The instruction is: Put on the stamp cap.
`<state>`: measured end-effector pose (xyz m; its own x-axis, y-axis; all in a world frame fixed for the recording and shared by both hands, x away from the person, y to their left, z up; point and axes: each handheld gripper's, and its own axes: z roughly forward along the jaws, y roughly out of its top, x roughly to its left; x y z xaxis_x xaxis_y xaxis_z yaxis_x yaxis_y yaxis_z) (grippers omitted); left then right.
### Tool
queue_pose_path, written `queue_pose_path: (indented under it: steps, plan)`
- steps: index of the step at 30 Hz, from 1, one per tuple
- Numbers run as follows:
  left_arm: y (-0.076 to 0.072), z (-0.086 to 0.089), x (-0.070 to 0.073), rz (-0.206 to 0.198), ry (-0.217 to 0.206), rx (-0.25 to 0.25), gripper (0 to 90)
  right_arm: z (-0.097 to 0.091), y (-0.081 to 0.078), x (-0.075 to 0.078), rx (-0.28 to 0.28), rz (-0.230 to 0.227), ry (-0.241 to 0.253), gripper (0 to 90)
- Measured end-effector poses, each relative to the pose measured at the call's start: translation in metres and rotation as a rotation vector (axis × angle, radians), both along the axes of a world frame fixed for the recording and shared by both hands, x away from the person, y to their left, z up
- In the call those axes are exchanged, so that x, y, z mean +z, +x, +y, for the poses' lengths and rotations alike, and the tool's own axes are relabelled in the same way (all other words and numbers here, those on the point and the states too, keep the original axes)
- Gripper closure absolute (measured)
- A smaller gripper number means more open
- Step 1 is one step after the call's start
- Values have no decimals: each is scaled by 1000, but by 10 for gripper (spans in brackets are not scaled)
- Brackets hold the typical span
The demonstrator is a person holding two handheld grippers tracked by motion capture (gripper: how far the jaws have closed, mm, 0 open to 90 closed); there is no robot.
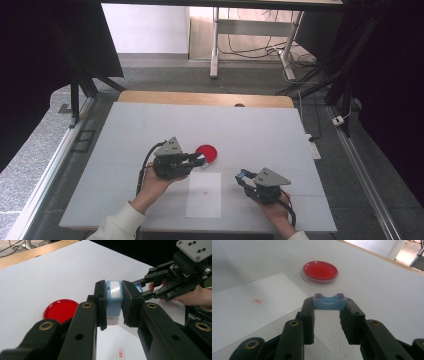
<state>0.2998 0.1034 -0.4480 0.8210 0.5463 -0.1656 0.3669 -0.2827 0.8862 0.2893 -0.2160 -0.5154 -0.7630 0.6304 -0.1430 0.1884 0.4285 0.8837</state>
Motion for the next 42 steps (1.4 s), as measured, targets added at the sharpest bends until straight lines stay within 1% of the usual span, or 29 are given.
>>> queue_pose_path:
  steps: [19, 20, 23, 34, 42]
  plan:
    - [-1, -5, -3, 5, 7, -9, 746, 16, -1, -3, 36, 3, 2, 645]
    - [-1, -5, -3, 6, 8, -9, 747, 17, -2, -2, 29, 0, -8, 645]
    - [-1, -5, -3, 6, 7, -10, 746, 18, -1, -3, 36, 4, 6, 645]
    - [0, -6, -3, 22, -16, -20, 746, 24, -3, -3, 39, 5, 15, 644]
    - [-1, -9, -4, 23, -15, -23, 746, 32, -4, -3, 39, -6, 16, 644]
